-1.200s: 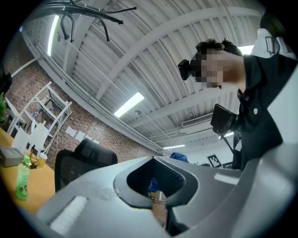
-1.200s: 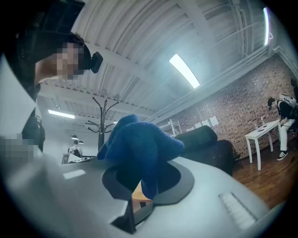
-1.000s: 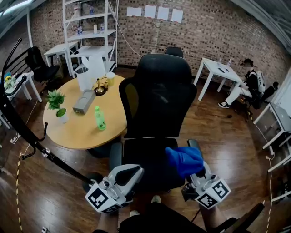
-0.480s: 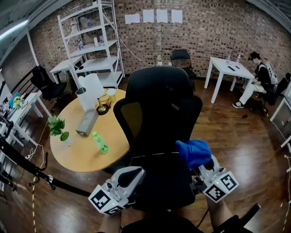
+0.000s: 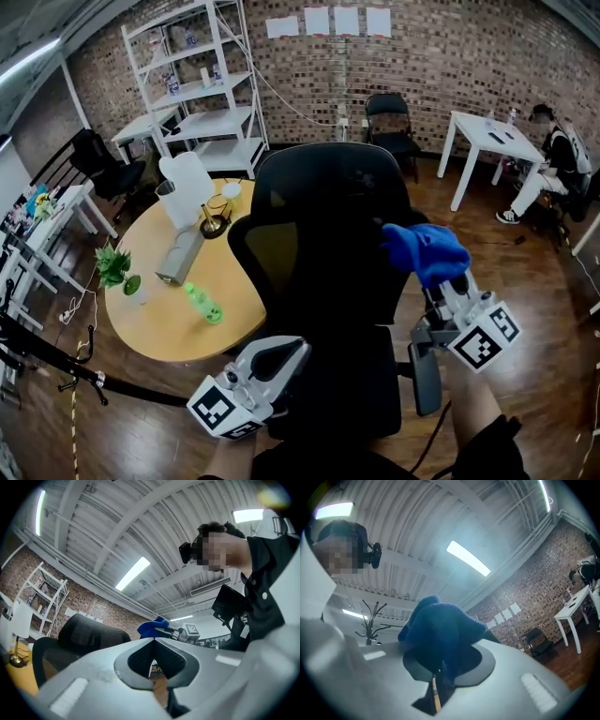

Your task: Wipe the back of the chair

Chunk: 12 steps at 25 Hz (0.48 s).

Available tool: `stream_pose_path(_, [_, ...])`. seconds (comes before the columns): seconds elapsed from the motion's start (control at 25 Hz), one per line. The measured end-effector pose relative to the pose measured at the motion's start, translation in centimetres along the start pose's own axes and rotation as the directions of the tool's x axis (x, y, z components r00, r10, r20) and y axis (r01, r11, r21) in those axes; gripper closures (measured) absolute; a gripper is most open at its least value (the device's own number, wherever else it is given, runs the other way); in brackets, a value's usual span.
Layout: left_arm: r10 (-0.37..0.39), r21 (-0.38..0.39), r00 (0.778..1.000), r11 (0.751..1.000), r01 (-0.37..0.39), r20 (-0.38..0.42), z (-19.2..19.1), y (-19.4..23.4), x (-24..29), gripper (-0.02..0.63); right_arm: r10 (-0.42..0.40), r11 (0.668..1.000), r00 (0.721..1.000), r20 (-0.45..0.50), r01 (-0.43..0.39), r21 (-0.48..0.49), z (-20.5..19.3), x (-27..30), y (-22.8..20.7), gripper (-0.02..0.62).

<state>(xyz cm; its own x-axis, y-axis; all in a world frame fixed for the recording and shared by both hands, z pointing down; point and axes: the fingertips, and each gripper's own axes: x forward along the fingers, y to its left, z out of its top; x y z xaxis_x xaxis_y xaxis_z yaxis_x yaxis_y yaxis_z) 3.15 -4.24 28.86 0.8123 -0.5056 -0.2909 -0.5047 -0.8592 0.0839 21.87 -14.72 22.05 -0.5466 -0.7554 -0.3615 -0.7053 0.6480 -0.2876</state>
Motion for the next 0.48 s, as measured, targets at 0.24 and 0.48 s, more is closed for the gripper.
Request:
stream_pose_path(0.24, [0.006, -0.014, 0.999, 1.0, -0.005, 0.036, 0.9, 2.7, -1.2, 0.604, 0.03, 1.0, 1.0, -0.004, -0.03, 0.004, -1.3, 6.1, 1.7, 0.543])
stream_pose_path(0.48, [0.061, -0.015, 0.996, 0.998, -0.06, 0.07, 2.5, 5.4, -4.6, 0.604, 0.083, 0.995, 0.996, -0.038, -0.082, 0.049, -3.6, 15.9, 2.3, 0.543])
